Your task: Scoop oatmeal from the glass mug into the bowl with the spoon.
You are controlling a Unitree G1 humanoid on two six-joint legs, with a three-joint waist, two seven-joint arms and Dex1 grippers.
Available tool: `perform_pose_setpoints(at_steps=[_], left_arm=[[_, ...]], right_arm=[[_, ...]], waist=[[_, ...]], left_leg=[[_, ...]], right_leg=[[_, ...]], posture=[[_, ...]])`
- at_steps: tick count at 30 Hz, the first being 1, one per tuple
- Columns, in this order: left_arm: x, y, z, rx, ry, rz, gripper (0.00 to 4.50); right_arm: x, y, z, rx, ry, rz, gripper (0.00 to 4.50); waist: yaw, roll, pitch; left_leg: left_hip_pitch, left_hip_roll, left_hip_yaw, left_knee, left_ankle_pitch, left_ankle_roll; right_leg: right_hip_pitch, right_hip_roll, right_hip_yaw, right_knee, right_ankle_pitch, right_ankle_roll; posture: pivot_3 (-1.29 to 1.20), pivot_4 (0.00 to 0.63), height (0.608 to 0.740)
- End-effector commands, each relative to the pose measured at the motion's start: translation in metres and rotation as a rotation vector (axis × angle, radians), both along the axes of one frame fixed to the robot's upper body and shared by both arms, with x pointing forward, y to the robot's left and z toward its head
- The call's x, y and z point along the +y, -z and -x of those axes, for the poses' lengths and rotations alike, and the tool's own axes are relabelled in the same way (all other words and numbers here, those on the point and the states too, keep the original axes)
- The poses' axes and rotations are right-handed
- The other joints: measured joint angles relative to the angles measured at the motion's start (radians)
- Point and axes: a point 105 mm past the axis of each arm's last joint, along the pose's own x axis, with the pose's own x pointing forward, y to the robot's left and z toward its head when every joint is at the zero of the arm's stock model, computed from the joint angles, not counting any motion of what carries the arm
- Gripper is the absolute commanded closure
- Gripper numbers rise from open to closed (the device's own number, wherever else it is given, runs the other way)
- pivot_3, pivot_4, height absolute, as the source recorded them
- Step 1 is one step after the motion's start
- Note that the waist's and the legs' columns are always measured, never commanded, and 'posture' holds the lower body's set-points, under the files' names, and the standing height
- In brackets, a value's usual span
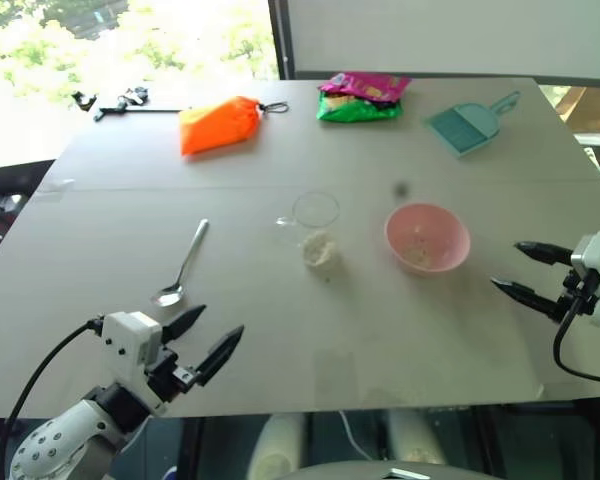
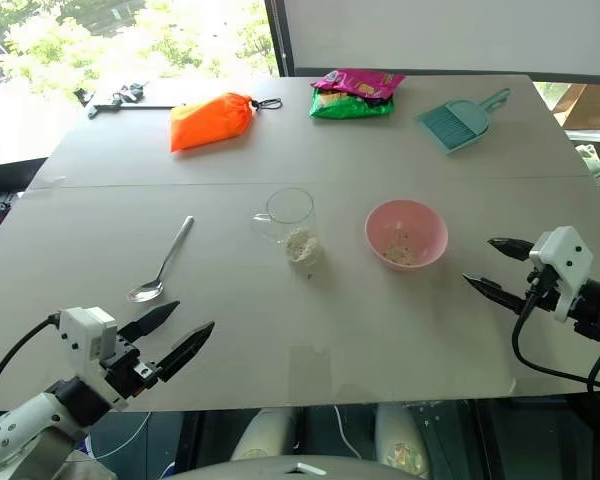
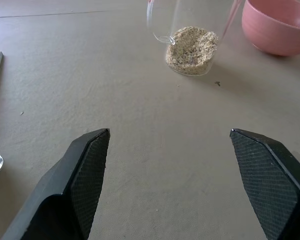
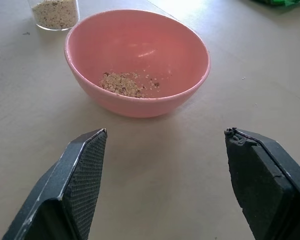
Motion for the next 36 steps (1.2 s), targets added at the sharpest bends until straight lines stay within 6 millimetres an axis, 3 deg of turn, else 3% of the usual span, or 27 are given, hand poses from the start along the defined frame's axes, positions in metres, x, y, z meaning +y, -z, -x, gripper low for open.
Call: perform_pose_setpoints(at_steps=[1,10,13,17,20,25,36], left_arm=[[0.003,-0.009,-0.003,-0.037,-0.003,-0.001,0.54],[0.008,-0.038,-0.029,-0.126,-0.087,0.110,0.54],[0.018,-0.054,-0.046,-0.172,-0.184,0.105,0.54],[0.046,-0.047,-0.068,-0.030,-0.363,-0.087,0.54],[0.064,-0.046,-0.082,0.063,-0.439,-0.136,0.54],[0.086,-0.044,-0.099,0.189,-0.507,-0.188,0.54],[0.080,-0.037,-0.120,0.256,-0.435,-0.255,0.54]], right_arm=[[0.001,-0.008,0.000,-0.044,-0.007,0.005,0.72],[0.018,-0.026,-0.001,-0.134,-0.029,-0.058,0.72],[0.035,-0.044,0.005,-0.214,-0.172,-0.111,0.72],[0.061,-0.063,0.018,-0.182,-0.375,-0.170,0.72],[0.076,-0.072,0.033,-0.165,-0.514,-0.166,0.72],[0.090,-0.084,0.042,-0.181,-0.593,-0.174,0.72],[0.099,-0.104,0.053,-0.248,-0.638,-0.338,0.72]], waist=[[0.000,0.000,0.000],[0.000,0.000,0.000],[0.001,0.000,0.000],[0.000,0.000,0.000],[-0.001,0.000,0.001],[-0.002,-0.003,0.003],[-0.003,-0.003,0.004]], left_leg=[[0.000,0.000,0.000,0.000,0.000,0.000],[0.000,0.000,-0.001,0.000,0.000,0.000],[0.000,0.000,-0.001,0.000,0.000,0.000],[0.001,0.000,-0.002,0.000,0.000,0.000],[0.000,0.000,-0.002,0.000,0.000,0.000],[0.000,0.000,-0.003,0.000,0.000,0.000],[-0.002,0.000,-0.003,0.000,0.000,0.000]], right_leg=[[0.000,0.000,0.000,0.000,0.000,0.000],[0.000,0.000,0.000,0.000,0.000,0.000],[0.000,0.000,-0.001,0.000,0.000,0.000],[0.000,0.000,-0.001,0.002,0.000,0.000],[0.000,0.001,-0.001,0.002,0.000,0.000],[0.000,0.001,-0.002,0.002,0.000,0.000],[-0.003,0.000,-0.002,0.001,0.000,0.000]], posture=[[0.00,0.150,0.740],[0.00,0.150,0.740],[0.00,0.150,0.740],[0.00,0.150,0.740],[0.00,0.150,0.740],[0.00,0.150,0.740],[0.00,0.150,0.740]])
